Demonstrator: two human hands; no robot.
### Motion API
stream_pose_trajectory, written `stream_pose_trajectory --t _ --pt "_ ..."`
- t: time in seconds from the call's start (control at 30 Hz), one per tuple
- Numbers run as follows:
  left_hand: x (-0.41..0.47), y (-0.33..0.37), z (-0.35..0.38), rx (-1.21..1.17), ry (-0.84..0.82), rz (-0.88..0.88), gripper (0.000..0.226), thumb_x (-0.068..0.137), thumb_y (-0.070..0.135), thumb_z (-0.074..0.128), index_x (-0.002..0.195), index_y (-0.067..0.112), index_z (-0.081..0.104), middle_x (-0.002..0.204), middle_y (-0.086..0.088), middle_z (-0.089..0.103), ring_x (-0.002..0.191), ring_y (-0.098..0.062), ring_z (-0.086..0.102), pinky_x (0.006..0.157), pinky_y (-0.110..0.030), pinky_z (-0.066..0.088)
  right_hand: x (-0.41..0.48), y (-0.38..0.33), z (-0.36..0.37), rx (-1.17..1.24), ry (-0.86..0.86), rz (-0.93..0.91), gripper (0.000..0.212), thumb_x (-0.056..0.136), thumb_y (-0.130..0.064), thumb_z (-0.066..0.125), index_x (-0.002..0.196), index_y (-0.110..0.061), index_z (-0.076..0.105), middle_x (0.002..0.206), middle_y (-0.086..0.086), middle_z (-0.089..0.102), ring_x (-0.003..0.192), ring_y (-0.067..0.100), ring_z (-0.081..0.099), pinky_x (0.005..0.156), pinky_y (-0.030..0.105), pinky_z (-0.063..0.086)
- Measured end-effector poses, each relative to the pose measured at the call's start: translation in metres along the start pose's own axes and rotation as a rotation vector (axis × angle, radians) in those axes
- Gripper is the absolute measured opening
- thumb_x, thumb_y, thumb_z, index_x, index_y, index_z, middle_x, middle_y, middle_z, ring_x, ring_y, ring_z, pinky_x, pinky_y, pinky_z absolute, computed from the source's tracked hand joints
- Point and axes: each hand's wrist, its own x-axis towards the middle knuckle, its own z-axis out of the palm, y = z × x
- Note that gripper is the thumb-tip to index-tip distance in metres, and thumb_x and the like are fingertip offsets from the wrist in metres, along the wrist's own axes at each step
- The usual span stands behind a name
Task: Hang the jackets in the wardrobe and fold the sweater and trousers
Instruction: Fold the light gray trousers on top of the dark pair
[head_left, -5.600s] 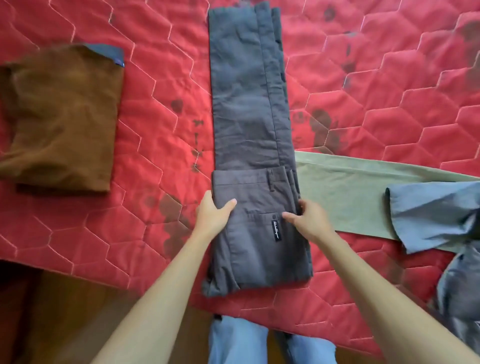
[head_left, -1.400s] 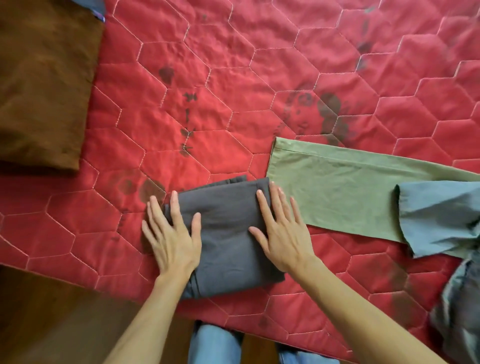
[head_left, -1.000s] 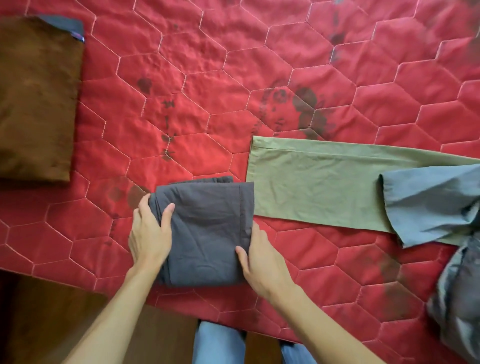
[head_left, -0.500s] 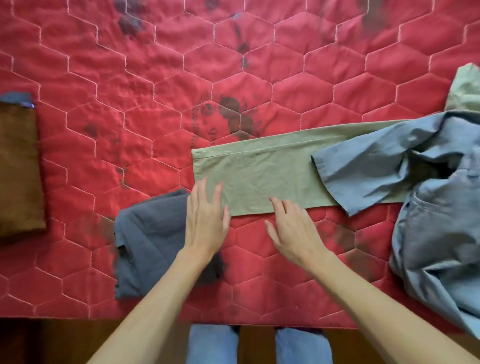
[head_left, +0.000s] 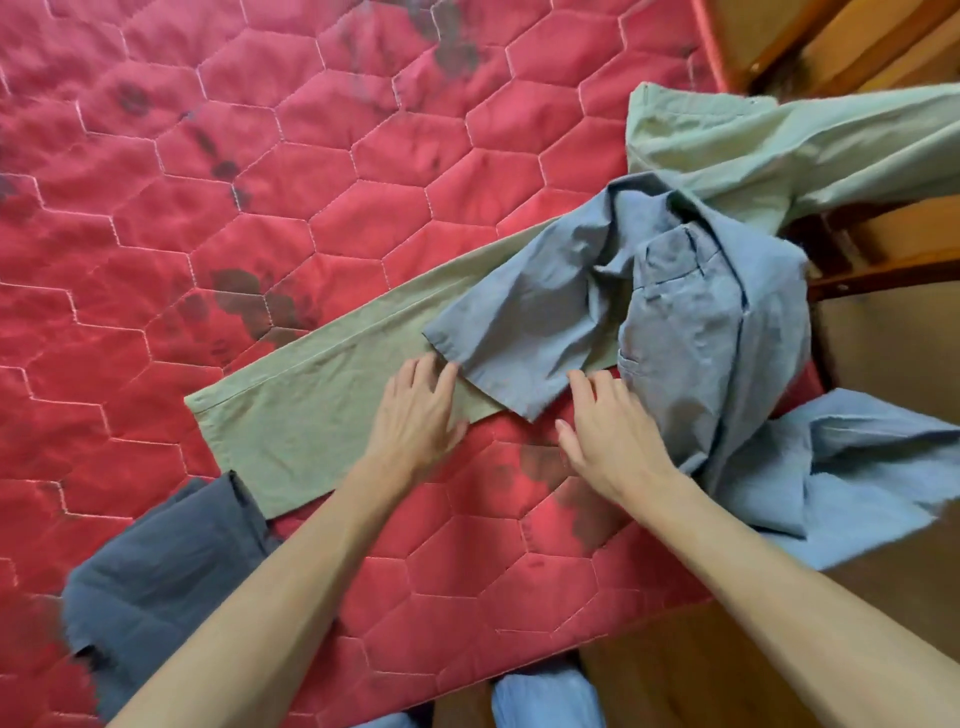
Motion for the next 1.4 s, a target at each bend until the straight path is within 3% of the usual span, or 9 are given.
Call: stream_pose_trajectory --t 0.33,0.53,0.63,0.7,0.87,0.97,1.07,1.17,1.4 --pt "0.040 0.099 -0.009 -0.318 -0.005 -0.013 0.065 0.099 0.051 0.043 0.151 0.014 0.030 0.122 -0.018 0.054 0.113 -0.037 0.054 0.095 -0.046 0.046 -0.046 0.054 -0.038 0.455 0.437 0.295 0.067 0.086 -0.017 0.070 0.144 -0.004 0.038 0.131 0.016 0.042 0.118 0.028 0.050 0.103 0.032 0.043" --pt "0.038 0.143 -0.005 -0.383 -0.069 0.136 0.044 0.103 0.049 0.033 0.135 0.020 0.043 0.115 -0.009 0.065 0.109 -0.029 0.059 0.088 -0.042 0.048 -0.061 0.085 -0.029 0.523 0.398 0.699 0.098 0.076 -0.041 0.083 0.149 -0.011 0.025 0.139 0.017 0.033 0.102 0.030 0.055 0.075 0.034 0.045" --pt "0.030 0.150 -0.012 -0.452 -0.107 0.117 0.044 0.103 0.049 0.033 0.133 0.019 0.046 0.100 -0.008 0.068 0.096 -0.028 0.063 0.081 -0.042 0.049 -0.053 0.093 -0.023 0.794 0.320 0.846 0.063 0.083 -0.043 0.076 0.128 -0.012 0.045 0.124 0.017 0.056 0.104 0.032 0.059 0.076 0.031 0.038" --pt "0.015 0.153 -0.029 -0.559 -0.156 0.074 0.051 0.101 0.056 0.034 0.134 0.020 0.047 0.094 -0.003 0.069 0.093 -0.024 0.065 0.084 -0.041 0.050 -0.052 0.087 -0.030 0.907 0.263 0.758 0.030 0.090 -0.035 0.069 0.103 -0.013 0.053 0.096 0.014 0.069 0.095 0.034 0.064 0.073 0.035 0.044" --pt "-0.016 0.172 -0.103 -1.103 -0.406 -0.132 0.071 0.082 0.076 0.050 0.141 0.037 0.040 0.114 0.003 0.068 0.103 -0.009 0.066 0.083 -0.018 0.050 -0.072 0.047 -0.093 1.028 0.230 0.509 0.015 0.091 -0.021 0.066 0.088 -0.016 0.052 0.065 -0.008 0.058 0.057 0.009 0.052 0.059 0.028 0.037" --pt "-0.029 0.192 -0.146 -1.351 -0.430 -0.258 0.065 0.075 0.071 0.065 0.126 0.033 0.049 0.117 0.003 0.068 0.105 -0.013 0.068 0.091 -0.037 0.055 -0.086 0.025 -0.132 1.005 0.172 0.394 0.011 0.085 -0.018 0.064 0.094 -0.015 0.059 0.078 0.001 0.070 0.071 0.015 0.063 0.066 0.032 0.048" --pt "-0.045 0.197 -0.178 -1.373 -0.247 -0.426 0.031 0.087 0.037 0.068 0.098 0.009 0.063 0.078 -0.001 0.070 0.068 -0.010 0.068 0.064 -0.027 0.054 -0.103 0.005 -0.170 1.013 0.093 0.218 0.021 0.077 -0.020 0.061 0.097 -0.019 0.062 0.086 -0.004 0.070 0.080 0.015 0.067 0.070 0.039 0.053" --pt "-0.058 0.182 -0.209 -1.439 -0.102 -0.614 0.013 0.076 0.024 0.059 0.080 0.012 0.056 0.069 -0.007 0.053 0.060 -0.019 0.054 0.061 -0.033 0.045 -0.126 -0.008 -0.204 0.988 0.106 0.015 0.022 0.075 -0.008 0.064 0.092 -0.021 0.062 0.081 -0.008 0.060 0.070 0.009 0.056 0.064 0.025 0.044" --pt "-0.106 0.151 -0.323 -1.658 0.067 -0.498 0.018 0.090 0.001 0.045 0.098 0.009 0.059 0.081 -0.011 0.056 0.063 -0.017 0.053 0.051 -0.024 0.045 -0.180 -0.026 -0.286 1.218 0.208 0.065 0.021 0.086 -0.027 0.077 0.106 -0.023 0.071 0.099 -0.008 0.071 0.092 0.007 0.067 0.082 0.017 0.052"
